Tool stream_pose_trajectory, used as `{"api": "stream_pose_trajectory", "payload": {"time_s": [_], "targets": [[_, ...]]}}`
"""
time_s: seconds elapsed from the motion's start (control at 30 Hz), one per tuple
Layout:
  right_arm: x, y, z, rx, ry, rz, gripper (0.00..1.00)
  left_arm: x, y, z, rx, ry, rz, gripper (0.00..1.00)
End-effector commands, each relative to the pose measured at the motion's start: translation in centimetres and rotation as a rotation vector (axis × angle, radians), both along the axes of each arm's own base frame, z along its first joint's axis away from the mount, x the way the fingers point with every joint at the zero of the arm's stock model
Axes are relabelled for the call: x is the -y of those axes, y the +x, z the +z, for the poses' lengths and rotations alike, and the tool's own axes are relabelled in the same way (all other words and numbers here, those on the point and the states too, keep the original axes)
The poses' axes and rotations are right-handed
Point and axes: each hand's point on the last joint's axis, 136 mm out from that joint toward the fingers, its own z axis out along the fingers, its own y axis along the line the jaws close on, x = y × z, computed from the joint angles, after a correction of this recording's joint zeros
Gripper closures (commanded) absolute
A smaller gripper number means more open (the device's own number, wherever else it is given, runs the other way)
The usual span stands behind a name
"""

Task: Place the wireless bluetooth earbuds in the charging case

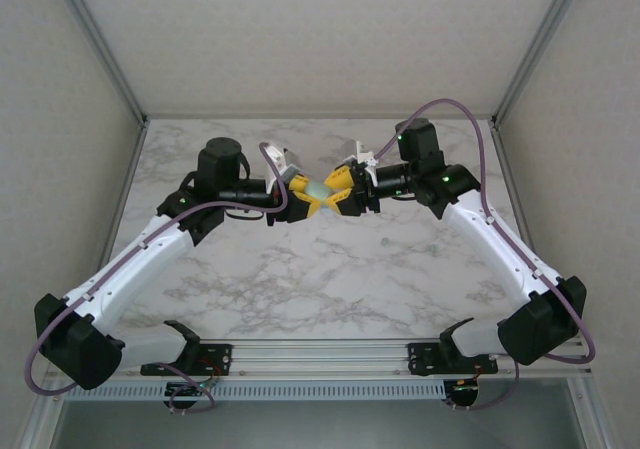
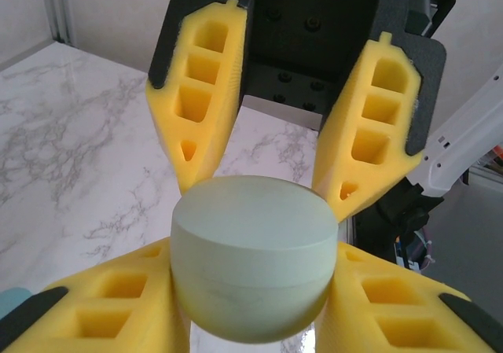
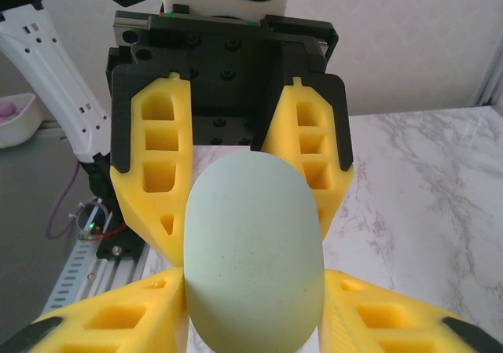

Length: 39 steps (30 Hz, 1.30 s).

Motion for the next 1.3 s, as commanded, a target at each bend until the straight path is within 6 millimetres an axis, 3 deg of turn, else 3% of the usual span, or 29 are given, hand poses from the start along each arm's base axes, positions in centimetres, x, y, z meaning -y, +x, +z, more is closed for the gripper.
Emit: {"api": "stream_pose_trajectory", "payload": {"time_s": [0.0, 0.23, 0.43, 0.6, 0.77, 1.0, 1.27], "targets": [[0.2, -0.5, 1.5, 0.013, 0.021, -0.021, 0.51, 0.3, -0.2, 1.2, 0.042, -0.032, 0.007, 0.71], [1.7, 0.5, 3.5, -0.059, 0.048, -0.233, 0.34, -1.0, 0.3, 1.9, 0.199, -0.102, 0.128, 0.73], [2.2, -0.1, 4.0, -0.238, 0.049, -0.300, 0.29, -1.3, -0.2, 1.8, 0.277, -0.117, 0.136, 0.75], [2.0, -0.1, 3.0, -0.345, 0.010, -0.352, 0.30, -1.1, -0.3, 2.1, 0.269, -0.161, 0.142, 0.76], [1.3, -1.3, 2.4, -0.342, -0.016, -0.302, 0.30, -0.9, -0.2, 2.6, 0.257, -0.229, 0.167, 0.77], [1.1, -0.9, 1.5, -0.372, -0.058, -0.312, 0.30, -0.7, -0.2, 3.2, 0.253, -0.260, 0.174, 0.77], [0.7, -0.2, 2.4, -0.369, -0.026, -0.328, 0.30, -0.2, -0.9, 3.1, 0.244, -0.260, 0.149, 0.77]]}}
